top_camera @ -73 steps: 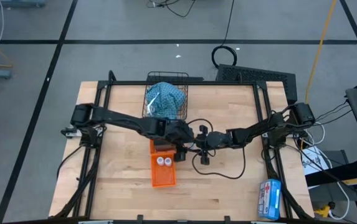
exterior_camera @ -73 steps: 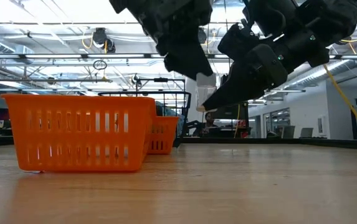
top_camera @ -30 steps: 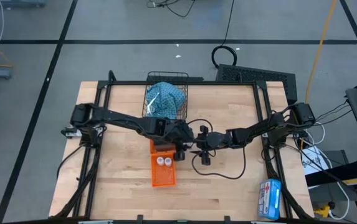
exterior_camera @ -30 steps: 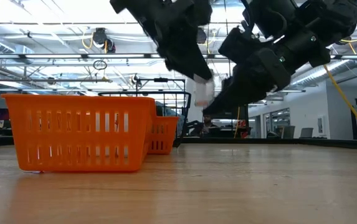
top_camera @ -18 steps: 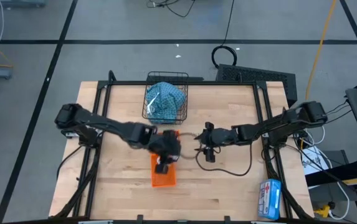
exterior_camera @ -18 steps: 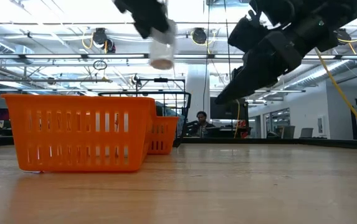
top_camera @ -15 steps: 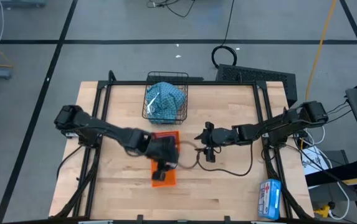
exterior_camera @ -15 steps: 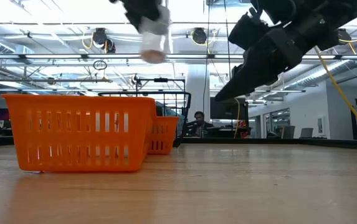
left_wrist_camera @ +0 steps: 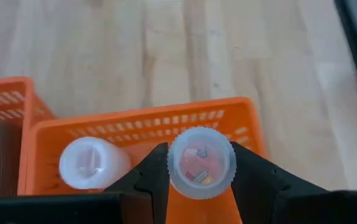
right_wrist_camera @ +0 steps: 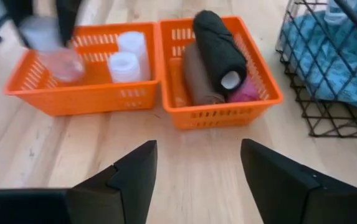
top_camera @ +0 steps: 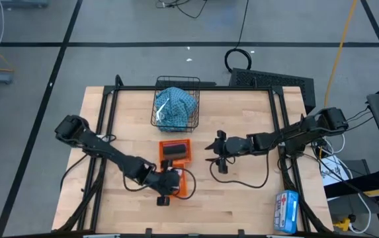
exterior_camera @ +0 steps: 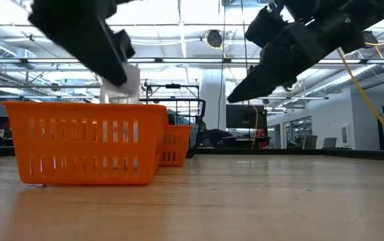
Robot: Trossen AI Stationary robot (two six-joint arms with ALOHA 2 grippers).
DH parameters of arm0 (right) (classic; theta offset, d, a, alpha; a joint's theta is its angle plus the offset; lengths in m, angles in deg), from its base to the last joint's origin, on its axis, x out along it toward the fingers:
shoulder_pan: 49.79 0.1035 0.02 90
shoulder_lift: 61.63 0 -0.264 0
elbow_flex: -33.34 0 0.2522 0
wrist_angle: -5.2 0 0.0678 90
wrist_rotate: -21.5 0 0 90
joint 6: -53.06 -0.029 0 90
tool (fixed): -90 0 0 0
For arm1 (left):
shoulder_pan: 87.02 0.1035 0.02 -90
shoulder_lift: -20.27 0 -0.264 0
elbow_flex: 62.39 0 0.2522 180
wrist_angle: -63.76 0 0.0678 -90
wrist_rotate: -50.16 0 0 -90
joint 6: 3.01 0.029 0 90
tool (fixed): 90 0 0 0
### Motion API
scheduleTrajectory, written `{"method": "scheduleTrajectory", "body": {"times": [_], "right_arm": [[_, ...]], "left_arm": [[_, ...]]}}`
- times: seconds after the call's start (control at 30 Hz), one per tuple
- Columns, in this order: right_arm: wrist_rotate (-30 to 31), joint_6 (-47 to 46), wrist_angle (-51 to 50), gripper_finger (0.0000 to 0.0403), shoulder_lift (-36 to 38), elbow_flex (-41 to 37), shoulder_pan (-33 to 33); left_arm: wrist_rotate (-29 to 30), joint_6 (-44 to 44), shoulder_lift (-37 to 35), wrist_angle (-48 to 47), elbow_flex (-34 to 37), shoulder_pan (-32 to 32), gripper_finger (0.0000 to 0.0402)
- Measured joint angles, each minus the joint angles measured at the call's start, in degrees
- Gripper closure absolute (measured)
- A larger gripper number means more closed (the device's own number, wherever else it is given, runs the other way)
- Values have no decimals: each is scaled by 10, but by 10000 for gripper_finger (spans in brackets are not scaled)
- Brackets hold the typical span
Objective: Pick & Place Medicine items
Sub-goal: Put the white medicine bottle into the bottom orange bin, then return to Home Position
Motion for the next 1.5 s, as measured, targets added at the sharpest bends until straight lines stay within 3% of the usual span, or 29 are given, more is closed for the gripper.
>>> {"method": "scheduleTrajectory", "body": {"times": [0.27, 0.57, 0.83, 0.97, 1.07, 1.2, 1.37, 1.5], "right_arm": [[0, 8, 28, 194, 0, 0, 16], [0, 11, 33, 198, 0, 0, 16], [0, 11, 32, 197, 0, 0, 16], [0, 11, 32, 198, 0, 0, 16], [0, 11, 32, 199, 0, 0, 16], [0, 11, 28, 196, 0, 0, 16], [0, 23, 24, 197, 0, 0, 16], [-2, 21, 23, 199, 0, 0, 16]], "left_arm": [[12, -15, -1, 108, 81, 5, 267], [14, -28, -1, 113, 99, 12, 266], [31, -40, -1, 115, 99, 12, 119], [25, -40, -1, 115, 99, 15, 69], [-13, -29, -14, 105, 99, 24, 46], [-114, -27, -74, 90, 98, 47, 28], [-219, 3, -197, 53, 99, 72, 20], [-239, 61, -315, 12, 99, 88, 25]]}}
